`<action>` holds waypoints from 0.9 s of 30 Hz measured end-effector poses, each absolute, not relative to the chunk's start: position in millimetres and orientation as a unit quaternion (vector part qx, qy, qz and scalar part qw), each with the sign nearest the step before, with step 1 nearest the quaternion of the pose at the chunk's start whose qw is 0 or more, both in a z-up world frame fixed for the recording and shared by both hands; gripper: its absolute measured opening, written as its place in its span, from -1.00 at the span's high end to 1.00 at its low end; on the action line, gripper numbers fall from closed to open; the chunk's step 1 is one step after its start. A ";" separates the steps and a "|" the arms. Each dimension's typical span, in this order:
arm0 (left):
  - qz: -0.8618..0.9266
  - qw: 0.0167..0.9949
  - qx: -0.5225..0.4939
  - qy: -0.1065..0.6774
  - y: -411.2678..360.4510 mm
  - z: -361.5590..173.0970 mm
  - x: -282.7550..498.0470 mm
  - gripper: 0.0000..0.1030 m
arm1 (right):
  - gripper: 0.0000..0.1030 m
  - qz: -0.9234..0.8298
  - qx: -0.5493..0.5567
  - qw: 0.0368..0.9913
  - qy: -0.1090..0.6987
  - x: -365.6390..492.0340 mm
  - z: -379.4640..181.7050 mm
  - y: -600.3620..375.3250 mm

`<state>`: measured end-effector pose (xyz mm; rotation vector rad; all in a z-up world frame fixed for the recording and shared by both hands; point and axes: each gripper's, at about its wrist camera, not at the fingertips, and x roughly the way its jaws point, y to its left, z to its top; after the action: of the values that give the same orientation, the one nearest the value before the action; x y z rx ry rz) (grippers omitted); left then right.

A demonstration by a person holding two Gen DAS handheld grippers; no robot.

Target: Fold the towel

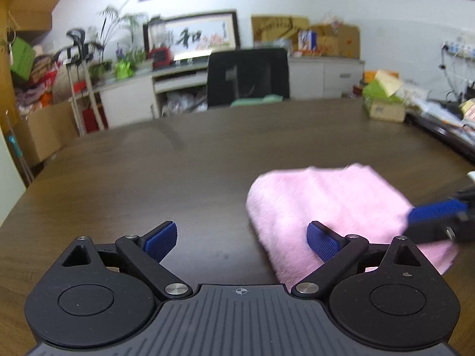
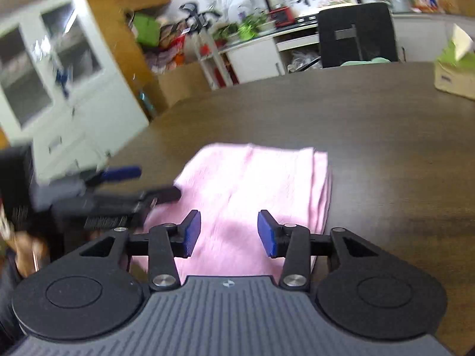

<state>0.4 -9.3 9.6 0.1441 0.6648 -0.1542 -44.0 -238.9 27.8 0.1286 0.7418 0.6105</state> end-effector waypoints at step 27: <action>-0.008 0.954 -0.066 0.293 53.5 40.6 17.8 -0.90 | -0.27 0.251 -0.057 0.921 0.292 -91.0 43.0 -189.6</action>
<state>17.8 53.5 40.6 -0.1350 0.5946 -0.0170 -91.0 -189.6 43.0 -0.1170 0.5993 0.5149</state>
